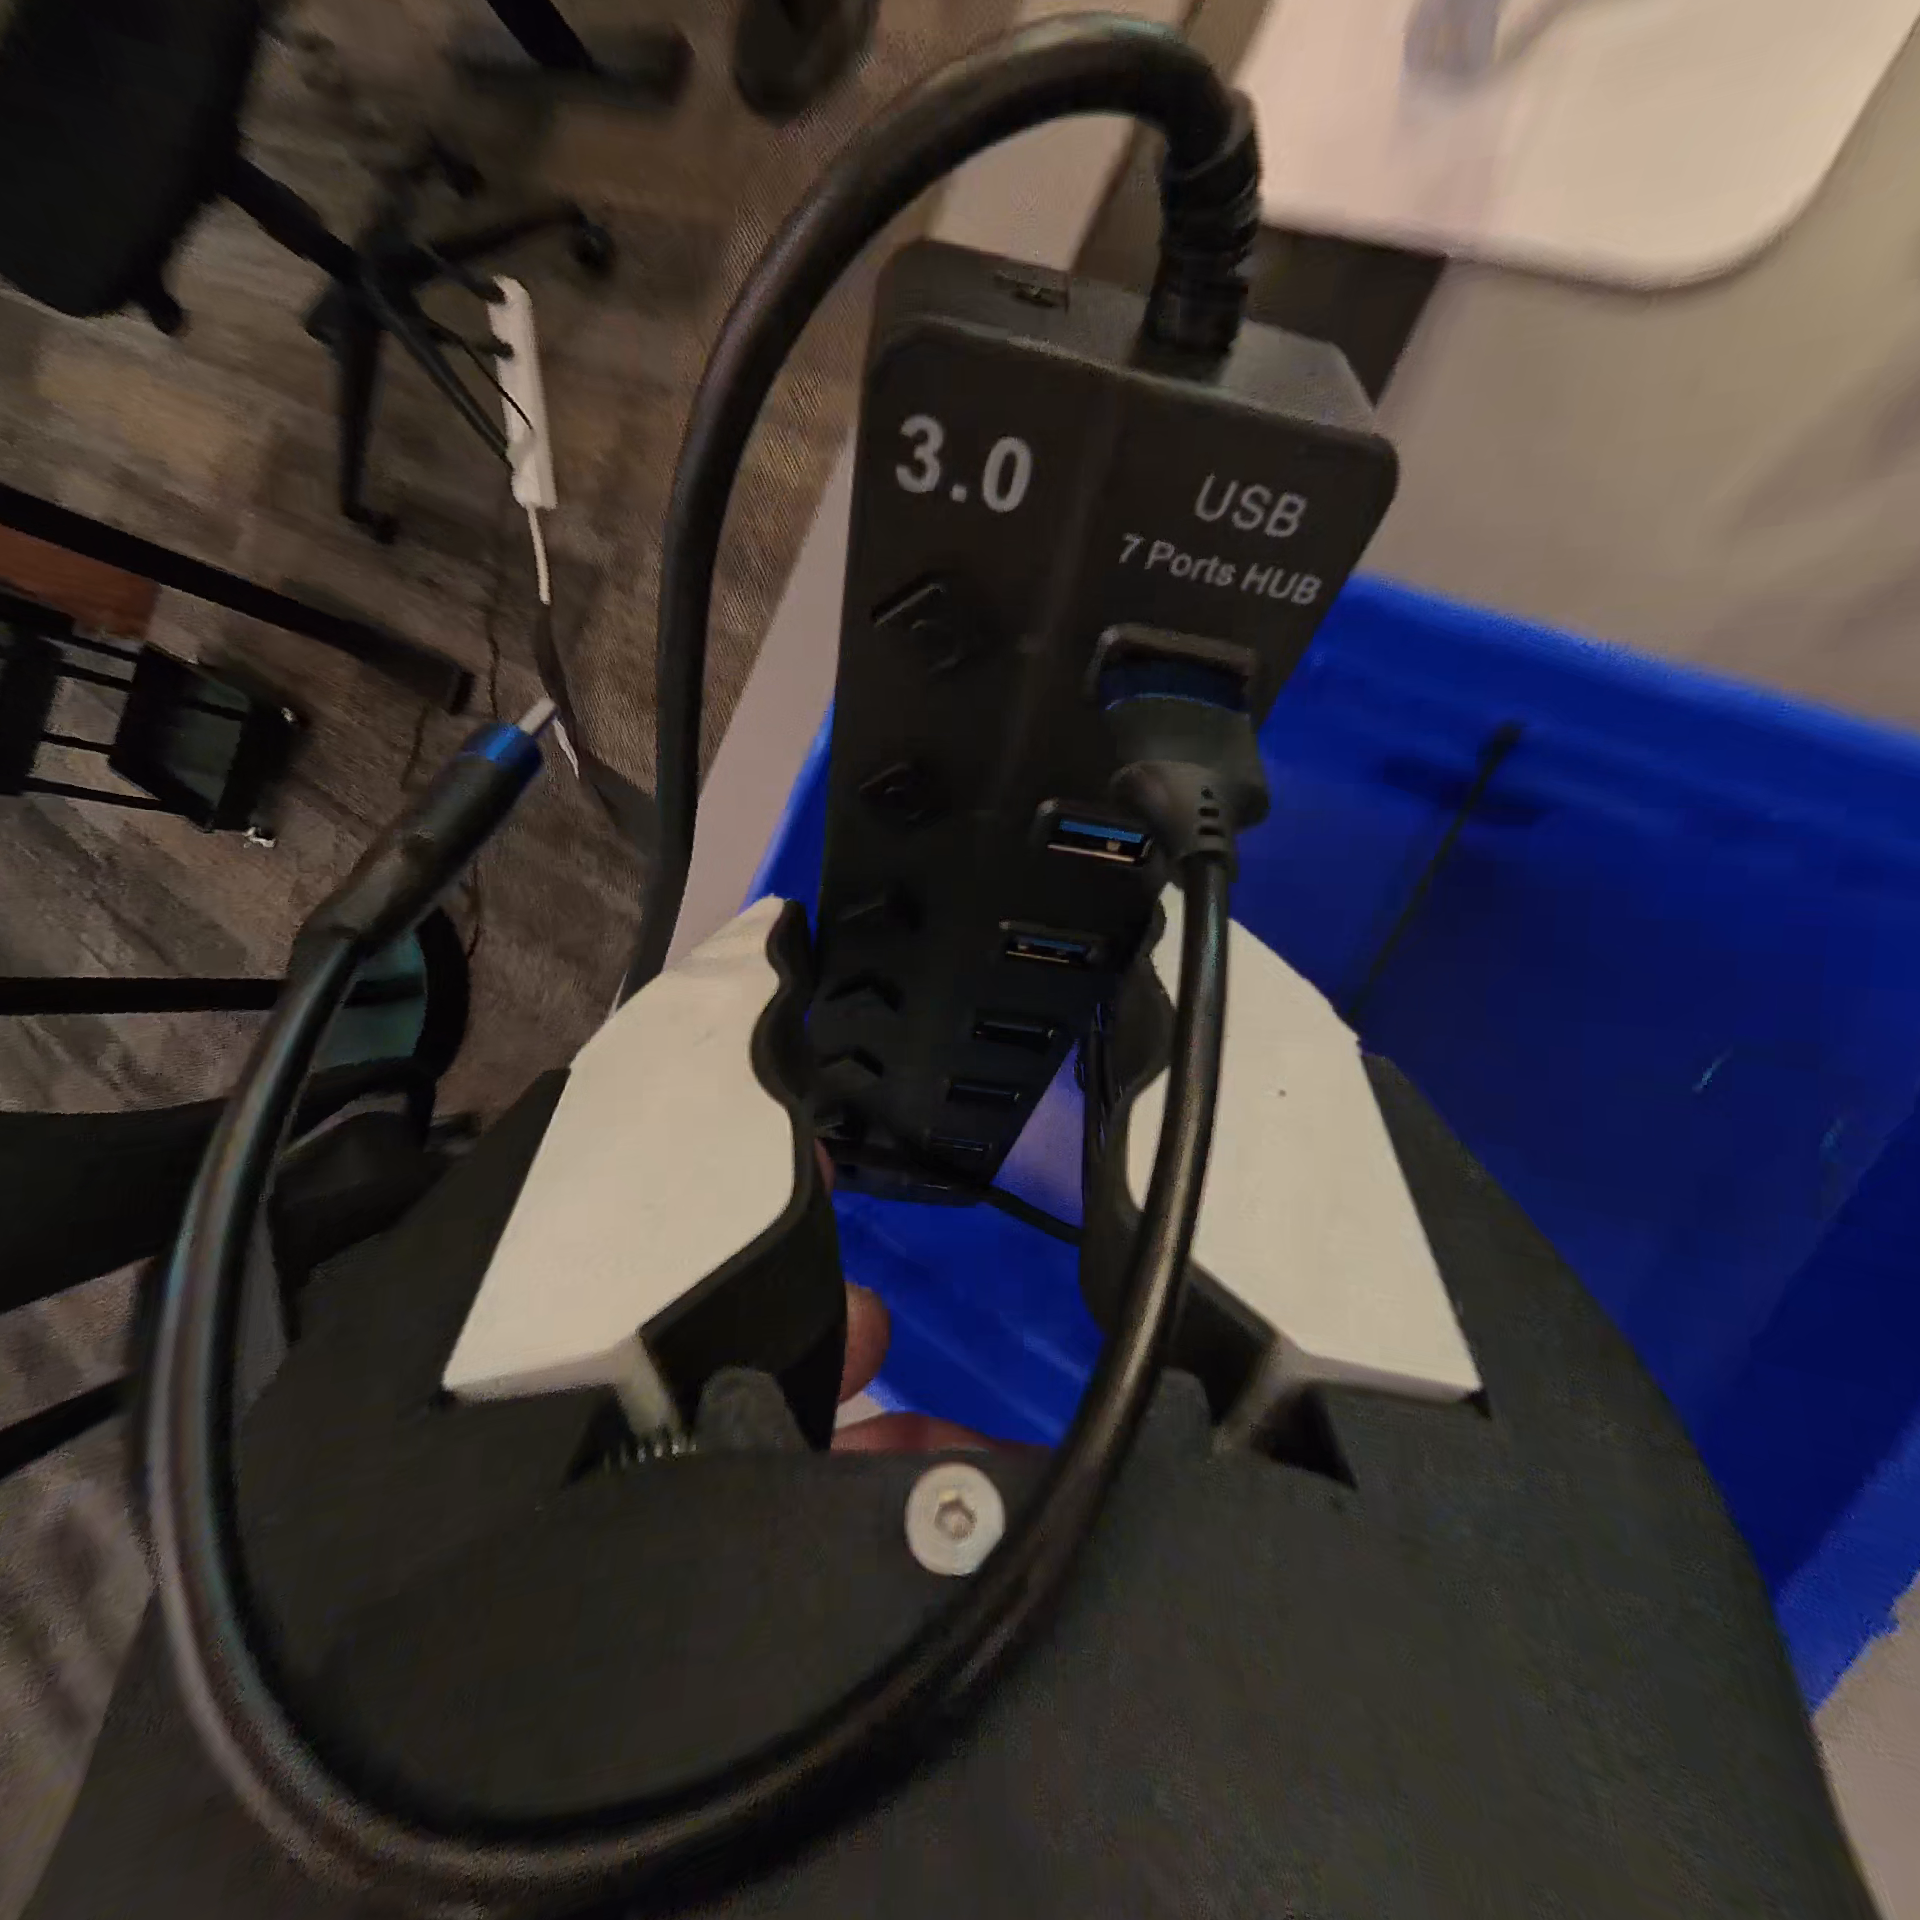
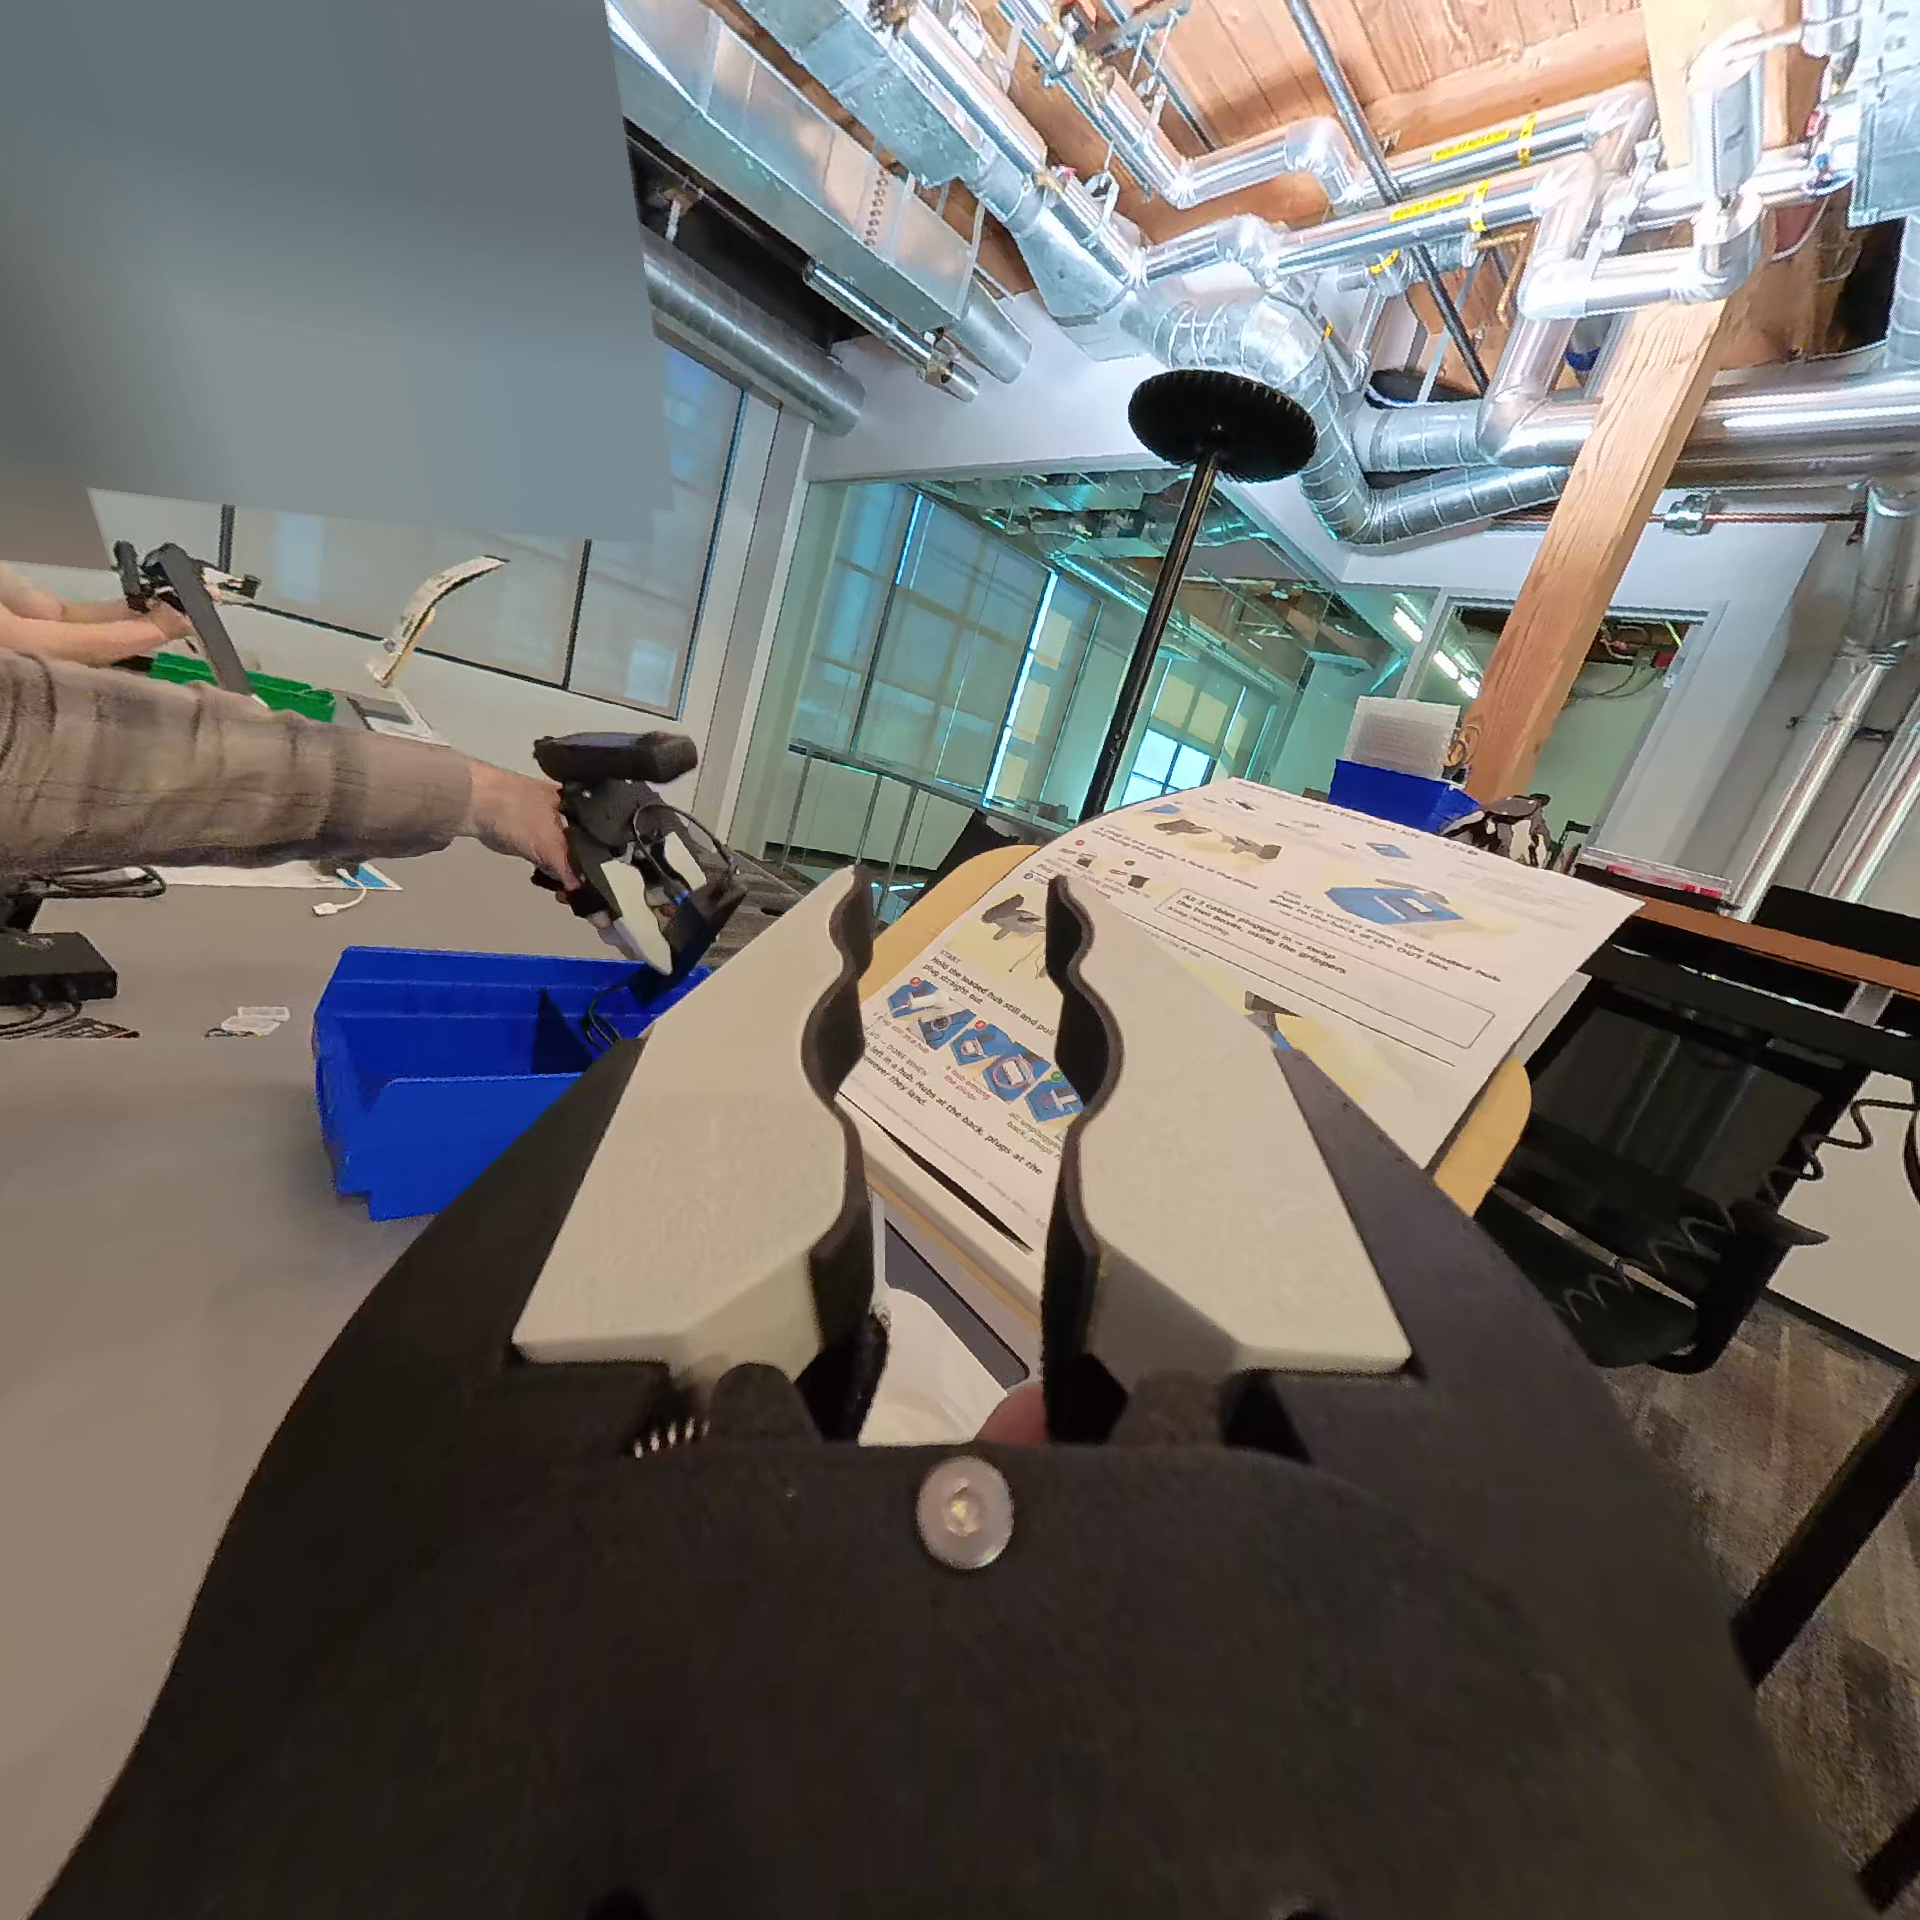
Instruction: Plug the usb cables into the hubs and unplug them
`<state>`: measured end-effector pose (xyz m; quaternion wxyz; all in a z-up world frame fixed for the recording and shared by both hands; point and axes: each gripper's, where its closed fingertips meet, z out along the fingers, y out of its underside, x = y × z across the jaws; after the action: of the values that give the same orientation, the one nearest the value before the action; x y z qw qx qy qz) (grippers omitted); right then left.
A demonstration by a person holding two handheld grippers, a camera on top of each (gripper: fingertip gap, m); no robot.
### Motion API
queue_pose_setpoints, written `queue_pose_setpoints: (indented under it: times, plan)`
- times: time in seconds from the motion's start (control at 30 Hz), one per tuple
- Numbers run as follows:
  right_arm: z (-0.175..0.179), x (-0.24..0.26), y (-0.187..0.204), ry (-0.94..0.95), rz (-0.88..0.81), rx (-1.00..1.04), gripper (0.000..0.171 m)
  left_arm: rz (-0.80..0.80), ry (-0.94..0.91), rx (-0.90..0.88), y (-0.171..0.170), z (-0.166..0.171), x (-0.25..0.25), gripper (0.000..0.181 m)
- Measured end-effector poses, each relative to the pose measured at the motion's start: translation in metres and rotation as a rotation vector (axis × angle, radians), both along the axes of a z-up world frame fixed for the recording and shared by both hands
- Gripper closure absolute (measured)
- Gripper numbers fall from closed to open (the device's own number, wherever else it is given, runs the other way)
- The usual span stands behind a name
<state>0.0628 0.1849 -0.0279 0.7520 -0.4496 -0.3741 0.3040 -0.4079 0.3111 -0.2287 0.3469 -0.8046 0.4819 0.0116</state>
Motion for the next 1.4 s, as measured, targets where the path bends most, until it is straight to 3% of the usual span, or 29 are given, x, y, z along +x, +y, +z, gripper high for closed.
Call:
queue_pose_setpoints:
  times: [0.2, 0.27, 0.6, 0.87, 1.17, 1.4]
  plan:
    - [0.004, -0.014, -0.014, -0.014, 0.049, 0.027, 0.139, 0.092, -0.322, 0.157, -0.017, 0.047, 0.015, 0.129]
    - [0.003, -0.022, -0.016, -0.034, 0.057, 0.022, 0.137, 0.099, -0.391, 0.186, -0.023, 0.062, 0.021, 0.122]
    - [-0.01, -0.073, -0.033, -0.129, 0.14, 0.036, 0.128, 0.075, -0.524, 0.337, -0.055, 0.154, 0.056, 0.123]
    - [-0.007, -0.095, -0.047, -0.113, 0.199, 0.044, 0.117, -0.035, -0.54, 0.396, -0.093, 0.207, 0.132, 0.124]
    - [0.001, -0.105, -0.072, -0.054, 0.345, 0.041, 0.104, -0.317, -0.703, 0.288, -0.152, 0.207, 0.271, 0.124]
    - [-0.007, -0.105, -0.084, -0.153, 0.381, 0.048, 0.095, -0.412, -0.564, 0.158, -0.173, 0.148, 0.354, 0.124]
